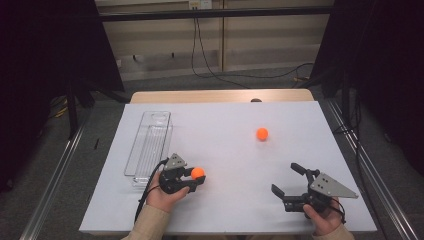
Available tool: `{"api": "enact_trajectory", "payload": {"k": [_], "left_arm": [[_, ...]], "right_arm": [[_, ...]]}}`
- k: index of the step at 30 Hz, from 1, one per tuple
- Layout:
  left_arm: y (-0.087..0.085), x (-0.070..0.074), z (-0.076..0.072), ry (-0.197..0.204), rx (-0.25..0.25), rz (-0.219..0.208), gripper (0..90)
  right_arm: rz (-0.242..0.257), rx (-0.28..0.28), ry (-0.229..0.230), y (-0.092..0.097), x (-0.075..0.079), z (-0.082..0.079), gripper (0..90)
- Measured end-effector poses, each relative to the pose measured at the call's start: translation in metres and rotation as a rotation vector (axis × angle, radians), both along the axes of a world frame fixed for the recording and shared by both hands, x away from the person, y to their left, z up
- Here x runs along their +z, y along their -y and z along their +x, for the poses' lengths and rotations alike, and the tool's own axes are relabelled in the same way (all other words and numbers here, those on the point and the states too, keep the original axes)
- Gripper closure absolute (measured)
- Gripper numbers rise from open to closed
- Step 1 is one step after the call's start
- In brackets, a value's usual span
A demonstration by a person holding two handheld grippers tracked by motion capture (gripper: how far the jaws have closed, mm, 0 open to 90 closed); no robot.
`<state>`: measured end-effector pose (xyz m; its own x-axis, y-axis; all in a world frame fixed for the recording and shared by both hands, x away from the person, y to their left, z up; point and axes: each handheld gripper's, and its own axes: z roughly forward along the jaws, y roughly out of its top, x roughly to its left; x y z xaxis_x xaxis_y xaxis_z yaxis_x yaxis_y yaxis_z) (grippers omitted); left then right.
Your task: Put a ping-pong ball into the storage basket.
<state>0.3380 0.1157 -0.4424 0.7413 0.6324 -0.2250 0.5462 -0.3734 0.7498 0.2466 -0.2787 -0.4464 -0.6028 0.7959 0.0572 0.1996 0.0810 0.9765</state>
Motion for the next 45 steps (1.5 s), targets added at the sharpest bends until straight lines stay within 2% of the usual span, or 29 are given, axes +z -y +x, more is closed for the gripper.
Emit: {"api": "enact_trajectory", "payload": {"k": [22,45], "left_arm": [[-0.003,0.009,0.001,-0.025,0.012,-0.009,50.8],[-0.010,0.017,0.003,-0.027,0.042,-0.014,50.8]], "right_arm": [[0.001,0.003,0.001,0.000,0.000,0.000,3.2],[0.002,0.006,0.001,-0.001,0.000,0.000,3.3]]}}
